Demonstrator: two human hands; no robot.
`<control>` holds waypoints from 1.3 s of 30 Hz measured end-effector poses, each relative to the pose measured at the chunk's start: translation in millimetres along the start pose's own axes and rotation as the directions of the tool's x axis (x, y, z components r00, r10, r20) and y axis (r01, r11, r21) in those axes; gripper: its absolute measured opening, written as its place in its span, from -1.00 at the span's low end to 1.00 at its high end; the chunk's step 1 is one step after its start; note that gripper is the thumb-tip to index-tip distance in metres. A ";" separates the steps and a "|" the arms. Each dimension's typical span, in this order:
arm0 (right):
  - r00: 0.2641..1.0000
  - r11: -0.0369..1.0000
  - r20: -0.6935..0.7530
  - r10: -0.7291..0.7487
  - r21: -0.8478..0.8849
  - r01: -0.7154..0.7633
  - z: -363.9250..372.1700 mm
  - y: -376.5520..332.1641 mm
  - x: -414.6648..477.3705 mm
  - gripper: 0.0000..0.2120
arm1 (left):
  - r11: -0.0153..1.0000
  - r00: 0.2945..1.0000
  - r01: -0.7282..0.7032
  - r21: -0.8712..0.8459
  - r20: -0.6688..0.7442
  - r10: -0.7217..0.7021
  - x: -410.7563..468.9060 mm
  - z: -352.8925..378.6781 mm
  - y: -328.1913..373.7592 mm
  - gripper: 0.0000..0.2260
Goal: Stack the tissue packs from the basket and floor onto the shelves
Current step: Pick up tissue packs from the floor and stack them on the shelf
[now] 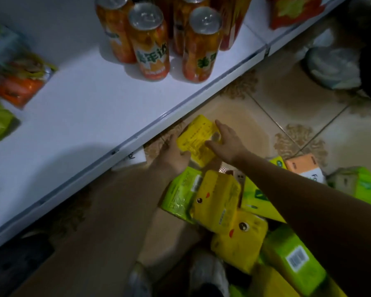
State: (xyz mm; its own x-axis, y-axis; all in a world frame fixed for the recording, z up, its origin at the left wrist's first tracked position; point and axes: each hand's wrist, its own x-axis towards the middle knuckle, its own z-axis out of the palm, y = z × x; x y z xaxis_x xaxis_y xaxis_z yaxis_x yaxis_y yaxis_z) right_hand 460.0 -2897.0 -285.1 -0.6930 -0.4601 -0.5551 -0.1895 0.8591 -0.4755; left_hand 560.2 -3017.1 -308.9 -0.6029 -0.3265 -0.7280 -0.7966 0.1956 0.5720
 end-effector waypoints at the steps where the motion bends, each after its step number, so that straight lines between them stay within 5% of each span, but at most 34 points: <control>1: 1.000 0.999 0.006 0.018 0.031 -0.019 2.4 -1.0 3.5 -0.32 | 0.999 1.000 -0.002 -0.054 0.001 0.002 1.9 3.2 -0.3 -0.26; 3: 0.995 0.989 -0.001 0.098 0.111 -0.097 5.2 -1.1 3.2 -0.28 | 0.985 0.999 0.007 -0.170 -0.034 -0.013 7.7 10.0 -7.7 -0.20; 6: 0.978 0.929 -0.042 0.203 0.324 -0.179 -2.3 -7.6 -15.0 -0.26 | 0.970 0.996 0.011 -0.244 -0.080 -0.032 0.2 10.3 -7.3 -0.39; 9: 0.962 0.848 -0.120 0.243 0.509 -0.151 -24.5 -20.6 -45.2 -0.16 | 0.934 0.987 -0.088 -0.347 -0.158 0.034 -45.4 -1.9 23.6 -0.62; 11: 0.954 0.796 -0.164 0.249 0.596 -0.105 -45.9 -31.1 -74.7 -0.29 | 0.880 0.974 -0.135 -0.456 -0.225 0.034 -76.3 -4.6 42.4 -0.71; 16: 0.945 0.720 -0.269 0.188 0.692 0.054 -94.3 -69.8 -175.5 -0.56 | 0.689 0.933 -0.231 -0.687 -0.356 -0.043 -187.3 -31.1 94.0 -0.51; 20: 0.939 0.637 -0.340 0.047 0.734 0.234 -132.9 -123.5 -263.6 -0.55 | 0.633 0.879 -0.411 -0.656 -0.469 0.085 -298.2 -72.0 122.9 -0.47; 23: 0.905 0.572 -0.412 -0.106 0.719 0.395 -162.1 -180.1 -338.4 -0.66 | 0.578 0.789 -0.565 -0.589 -0.590 0.170 -392.8 -111.9 134.7 -0.81; 26: 0.823 0.510 -0.510 -0.252 0.652 0.561 -182.3 -234.8 -415.6 -0.81 | 0.542 0.645 -0.712 -0.447 -0.722 0.252 -489.9 -150.6 136.6 -0.91; 31: 0.619 0.342 -0.601 -0.506 0.519 0.783 -190.0 -319.7 -527.5 -0.70 | 0.455 0.380 -0.860 -0.231 -0.885 0.268 -630.5 -209.0 118.6 -0.74; 35: 0.448 0.183 -0.607 -0.657 0.447 0.876 -179.8 -389.3 -594.6 -0.52 | 0.386 0.222 -0.914 -0.128 -0.953 0.208 -718.7 -250.9 92.1 -0.79; 39: 0.355 0.109 -0.549 -0.756 0.429 0.897 -159.7 -456.2 -625.5 -0.56 | 0.425 0.128 -0.903 -0.060 -0.983 0.135 -772.5 -293.3 56.6 -0.82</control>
State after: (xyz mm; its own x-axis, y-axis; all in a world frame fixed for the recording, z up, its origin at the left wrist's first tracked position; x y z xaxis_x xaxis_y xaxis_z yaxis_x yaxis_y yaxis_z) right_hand 868.9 -2965.3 388.0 -0.4848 -0.6899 0.5376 -0.3438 -0.4149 -0.8424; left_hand 993.9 -3025.0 396.6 -0.1408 -0.9242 0.3551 0.2083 0.3230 0.9232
